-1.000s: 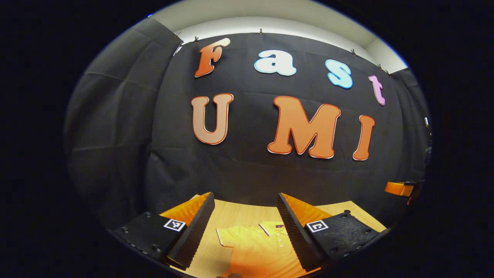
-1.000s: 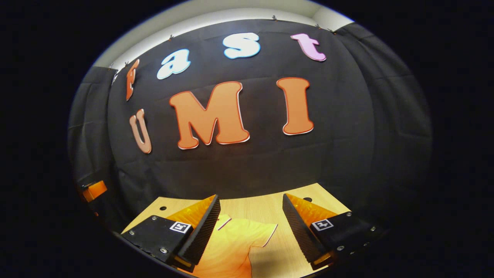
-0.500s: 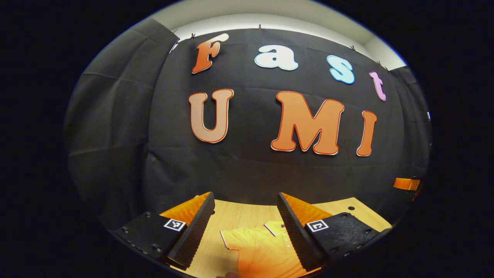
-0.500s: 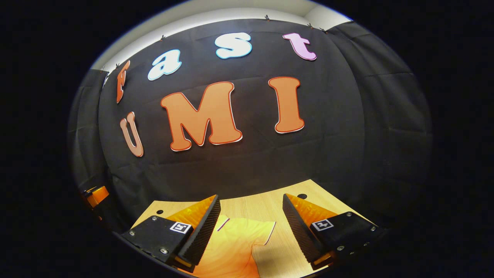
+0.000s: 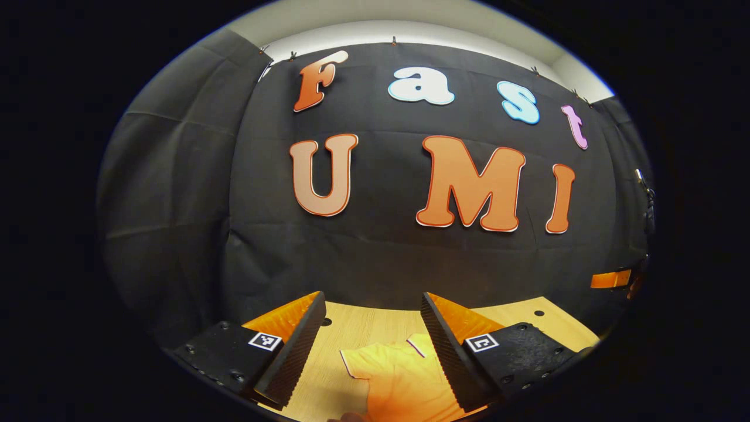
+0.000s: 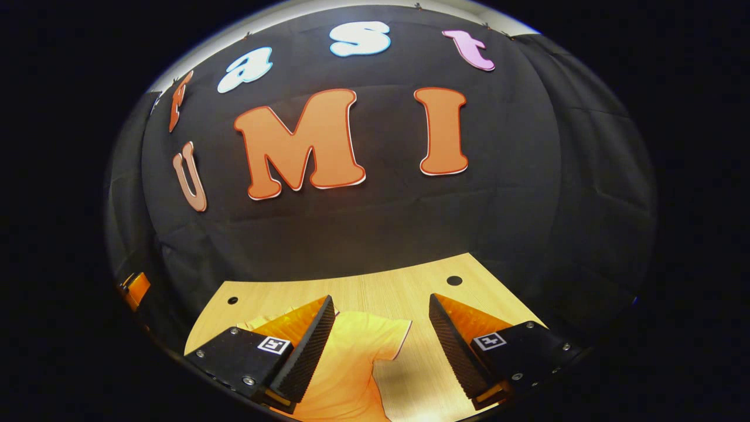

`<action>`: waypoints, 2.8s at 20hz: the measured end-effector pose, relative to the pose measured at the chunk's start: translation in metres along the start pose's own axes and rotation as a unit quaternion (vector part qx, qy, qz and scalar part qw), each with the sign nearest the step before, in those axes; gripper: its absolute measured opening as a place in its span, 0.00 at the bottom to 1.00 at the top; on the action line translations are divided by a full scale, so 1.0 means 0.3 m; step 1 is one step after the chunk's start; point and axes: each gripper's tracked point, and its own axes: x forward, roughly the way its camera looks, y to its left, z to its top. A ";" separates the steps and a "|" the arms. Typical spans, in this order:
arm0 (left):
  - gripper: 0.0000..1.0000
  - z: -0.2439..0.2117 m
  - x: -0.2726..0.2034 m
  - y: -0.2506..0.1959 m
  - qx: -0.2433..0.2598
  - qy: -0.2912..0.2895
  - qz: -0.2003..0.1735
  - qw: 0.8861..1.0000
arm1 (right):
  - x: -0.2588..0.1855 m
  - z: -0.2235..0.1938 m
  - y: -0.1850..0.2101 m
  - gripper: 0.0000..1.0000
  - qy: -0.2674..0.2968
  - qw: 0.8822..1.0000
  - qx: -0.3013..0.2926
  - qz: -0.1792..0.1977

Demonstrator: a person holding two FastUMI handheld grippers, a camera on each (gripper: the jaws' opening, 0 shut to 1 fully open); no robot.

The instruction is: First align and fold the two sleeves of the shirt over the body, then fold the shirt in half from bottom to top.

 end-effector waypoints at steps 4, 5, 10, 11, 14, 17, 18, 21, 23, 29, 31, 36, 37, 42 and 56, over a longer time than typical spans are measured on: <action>0.98 -0.039 0.012 -0.009 0.004 0.012 -0.004 1.000 | 0.100 -0.074 -0.025 0.98 0.087 0.996 0.019 -0.013; 0.97 -0.045 0.017 -0.008 0.004 0.015 -0.004 1.000 | 0.123 -0.091 -0.031 0.98 0.108 0.994 0.023 -0.019; 0.98 -0.090 0.052 0.031 0.002 0.030 0.001 1.000 | 0.258 -0.216 -0.035 0.98 0.199 0.979 0.043 -0.021; 0.98 -0.102 0.067 0.039 0.004 0.034 0.003 0.999 | 0.287 -0.246 -0.029 0.98 0.220 0.974 0.044 -0.019; 0.98 -0.148 0.099 0.061 0.003 0.048 0.008 0.999 | 0.379 -0.345 -0.023 0.98 0.272 0.961 0.037 -0.021; 0.98 -0.189 0.138 0.089 -0.003 0.062 0.015 0.998 | 0.464 -0.455 0.003 0.99 0.334 0.941 0.050 -0.021; 0.98 -0.209 0.148 0.094 -0.009 0.069 0.013 0.998 | 0.500 -0.489 0.000 0.99 0.347 0.936 0.053 -0.021; 0.98 -0.269 0.181 0.128 -0.021 0.090 0.022 0.995 | 0.577 -0.575 -0.023 0.99 0.385 0.920 0.059 -0.038; 0.98 -0.297 0.198 0.148 -0.016 0.099 0.030 0.994 | 0.618 -0.651 -0.056 0.99 0.413 0.908 0.051 -0.055; 0.98 -0.351 0.235 0.178 -0.012 0.121 0.033 0.992 | 0.697 -0.803 -0.089 0.99 0.466 0.880 0.043 -0.087; 0.98 -0.360 0.250 0.182 -0.011 0.124 0.031 0.992 | 0.706 -0.827 -0.100 0.99 0.475 0.874 0.044 -0.092; 0.98 -0.375 0.273 0.188 -0.007 0.132 0.030 0.991 | 0.723 -0.880 -0.111 0.99 0.490 0.864 0.058 -0.099; 0.98 -0.377 0.280 0.193 -0.008 0.136 0.031 0.990 | 0.721 -0.885 -0.107 0.99 0.491 0.864 0.060 -0.100; 0.98 -0.348 0.286 0.203 -0.009 0.129 0.034 0.991 | 0.740 -0.899 -0.121 0.92 0.482 0.867 0.054 -0.116; 0.98 -0.372 0.267 0.255 -0.028 0.140 0.044 0.989 | 0.777 -0.880 -0.061 0.00 0.428 0.895 0.084 -0.090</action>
